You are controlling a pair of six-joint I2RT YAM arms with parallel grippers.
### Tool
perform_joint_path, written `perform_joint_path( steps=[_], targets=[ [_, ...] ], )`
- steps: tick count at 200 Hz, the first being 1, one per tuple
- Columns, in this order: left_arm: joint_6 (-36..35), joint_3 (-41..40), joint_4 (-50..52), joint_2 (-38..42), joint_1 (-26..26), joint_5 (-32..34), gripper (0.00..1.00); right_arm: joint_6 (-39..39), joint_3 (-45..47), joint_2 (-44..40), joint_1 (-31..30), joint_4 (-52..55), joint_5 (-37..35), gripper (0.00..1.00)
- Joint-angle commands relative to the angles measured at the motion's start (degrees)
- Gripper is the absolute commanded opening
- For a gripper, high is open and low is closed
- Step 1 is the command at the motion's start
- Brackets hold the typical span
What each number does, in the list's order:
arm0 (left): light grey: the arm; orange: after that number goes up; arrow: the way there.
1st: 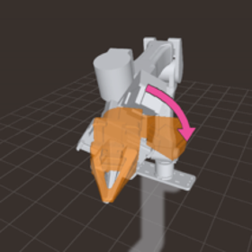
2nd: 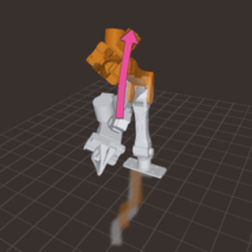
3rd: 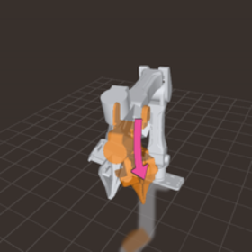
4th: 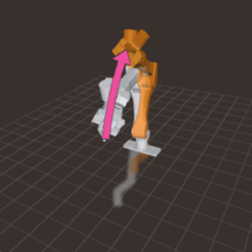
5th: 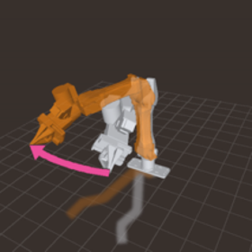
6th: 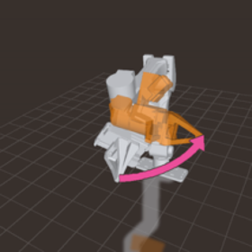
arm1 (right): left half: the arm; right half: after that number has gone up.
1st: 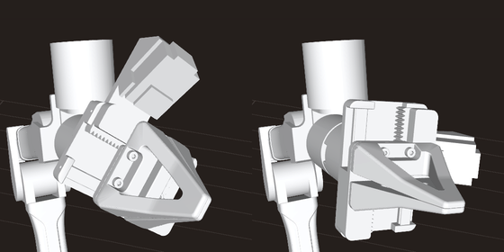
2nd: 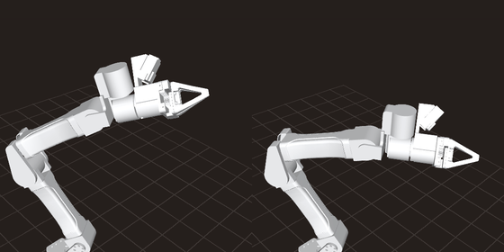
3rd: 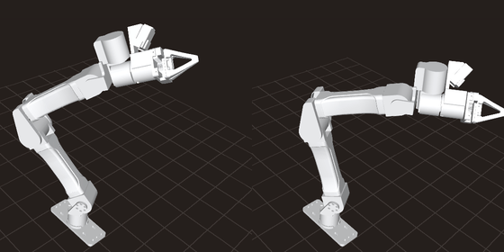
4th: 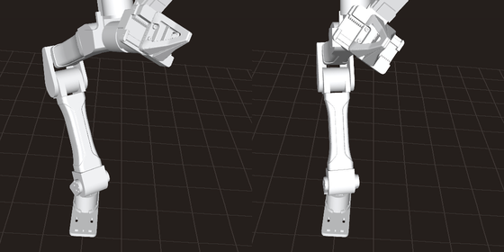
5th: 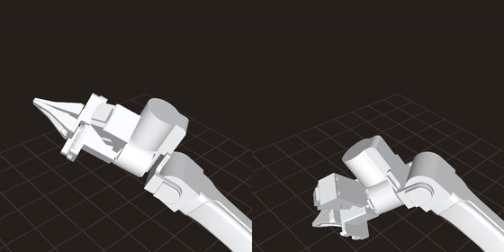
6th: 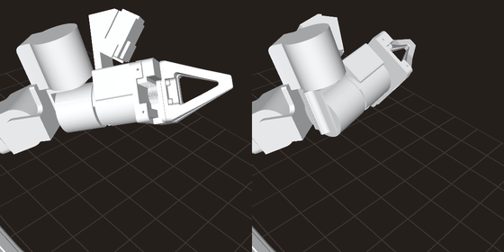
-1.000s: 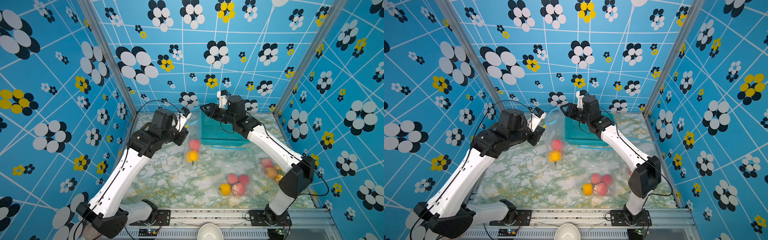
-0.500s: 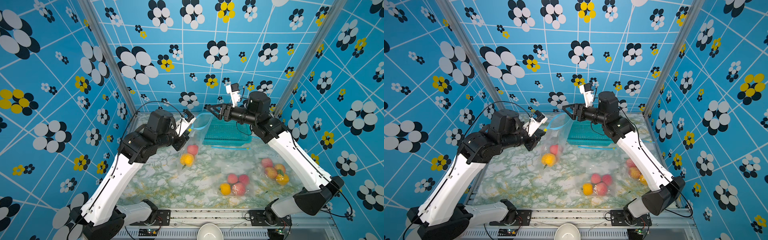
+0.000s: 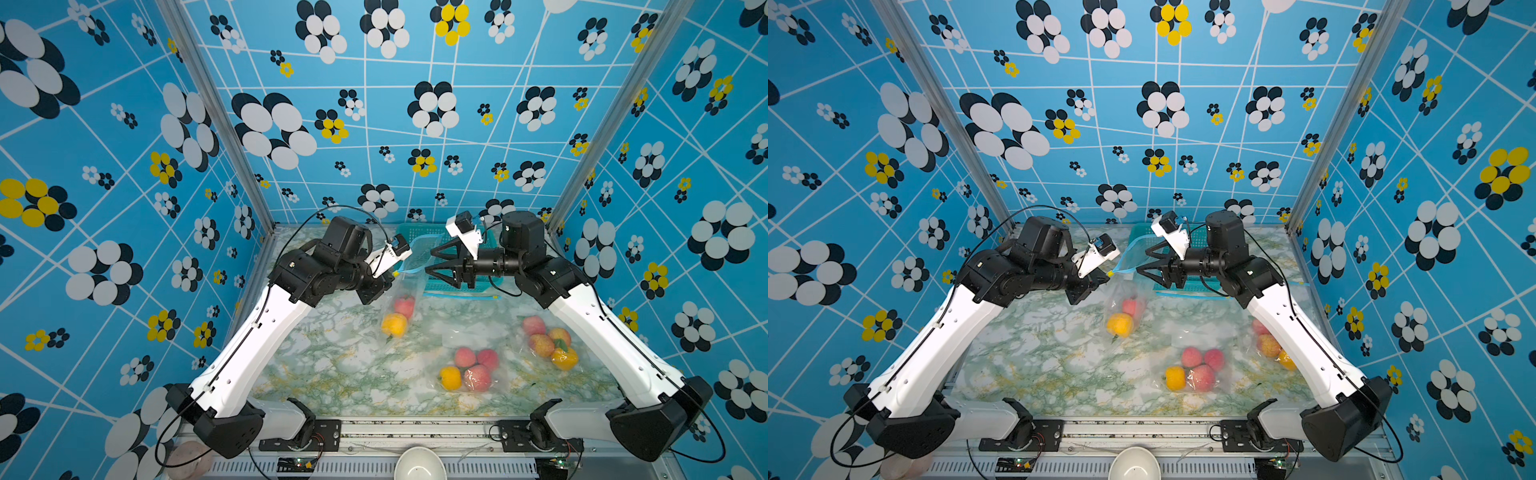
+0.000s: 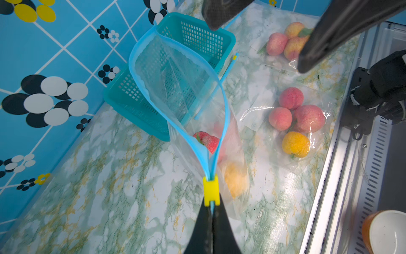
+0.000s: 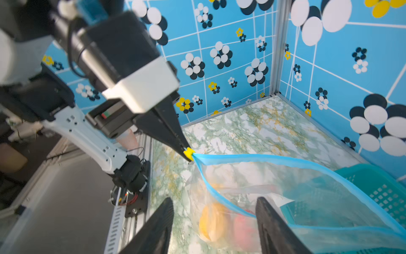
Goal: Place the peach in a zip-top bag and seal the zipper
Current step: Adjust the zipper food storage bag at the center of the board.
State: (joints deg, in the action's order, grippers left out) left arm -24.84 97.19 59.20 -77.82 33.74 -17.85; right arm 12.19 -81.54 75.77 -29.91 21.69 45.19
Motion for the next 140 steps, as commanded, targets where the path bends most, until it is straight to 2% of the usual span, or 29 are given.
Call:
perform_joint_path(
  steps=[1,64,140],
  targets=[
    [-3.24,2.69,2.37,-1.22,-0.95,-7.70,0.00,14.91,1.15,-1.80,-2.45,-1.10,2.90,0.62],
    [-5.45,4.43,5.05,-3.39,-1.15,-10.45,0.00,28.09,-1.92,3.16,-9.08,4.22,-4.90,0.59],
    [-8.59,4.82,7.83,-3.79,-0.89,-11.89,0.00,31.75,-7.18,7.67,-10.57,9.23,-9.43,0.55]
  ],
)
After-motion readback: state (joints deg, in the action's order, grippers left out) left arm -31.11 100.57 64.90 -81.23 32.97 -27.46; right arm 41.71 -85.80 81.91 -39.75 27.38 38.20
